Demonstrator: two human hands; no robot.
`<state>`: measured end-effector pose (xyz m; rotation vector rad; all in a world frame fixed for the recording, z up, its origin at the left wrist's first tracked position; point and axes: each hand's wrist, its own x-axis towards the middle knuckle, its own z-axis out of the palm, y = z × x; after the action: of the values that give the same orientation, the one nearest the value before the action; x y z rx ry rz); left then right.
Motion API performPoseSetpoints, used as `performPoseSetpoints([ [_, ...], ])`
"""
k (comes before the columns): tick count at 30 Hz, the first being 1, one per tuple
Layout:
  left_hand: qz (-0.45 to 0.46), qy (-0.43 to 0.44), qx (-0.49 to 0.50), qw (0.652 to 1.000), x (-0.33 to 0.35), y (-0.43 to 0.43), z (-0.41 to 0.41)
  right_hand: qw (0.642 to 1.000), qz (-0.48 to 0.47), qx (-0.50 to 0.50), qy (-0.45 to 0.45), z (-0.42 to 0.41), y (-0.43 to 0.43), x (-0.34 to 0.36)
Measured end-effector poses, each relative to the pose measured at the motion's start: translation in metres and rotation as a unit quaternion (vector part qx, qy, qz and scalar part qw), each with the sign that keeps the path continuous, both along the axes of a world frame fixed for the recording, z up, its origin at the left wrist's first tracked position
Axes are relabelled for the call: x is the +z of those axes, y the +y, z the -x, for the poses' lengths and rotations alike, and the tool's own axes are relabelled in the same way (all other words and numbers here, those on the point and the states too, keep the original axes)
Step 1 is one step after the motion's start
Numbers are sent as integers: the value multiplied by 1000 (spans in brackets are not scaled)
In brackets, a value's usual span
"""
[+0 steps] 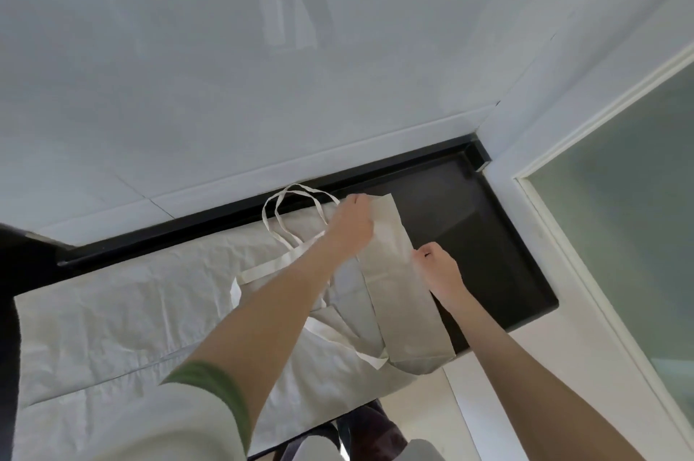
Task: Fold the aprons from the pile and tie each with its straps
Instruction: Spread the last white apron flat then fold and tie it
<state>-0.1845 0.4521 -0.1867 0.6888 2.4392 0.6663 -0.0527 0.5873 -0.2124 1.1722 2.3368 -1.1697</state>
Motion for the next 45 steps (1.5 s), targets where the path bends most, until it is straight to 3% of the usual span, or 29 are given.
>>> performPoseSetpoints([
  [8,15,-55,42,997,-23,43,40,997,7,80,-13,9,15,-4],
  [14,-63,48,39,996,-21,24,38,995,-32,82,-48,13,38,-2],
  [17,-7,156,44,987,-20,-11,36,995,-73,33,-57,21,47,-2],
  [20,42,213,159,963,-18,-50,25,985,-170,24,-16,33,36,4],
  [22,34,211,240,947,-19,-74,14,967,-237,89,29,46,14,9],
  [25,24,161,283,945,-25,-102,0,956,-150,226,112,66,-27,14],
  [28,41,70,228,970,-31,-119,-7,941,-70,309,118,87,-71,13],
  [32,152,100,144,973,-33,-139,-6,939,-121,320,17,115,-107,0],
  [38,180,43,109,977,-34,-155,-10,943,-113,313,25,121,-119,6],
  [41,167,54,92,980,-31,-146,-19,972,17,229,53,120,-117,20],
  [45,188,26,-17,982,-34,-131,-32,955,216,189,82,121,-114,53],
])
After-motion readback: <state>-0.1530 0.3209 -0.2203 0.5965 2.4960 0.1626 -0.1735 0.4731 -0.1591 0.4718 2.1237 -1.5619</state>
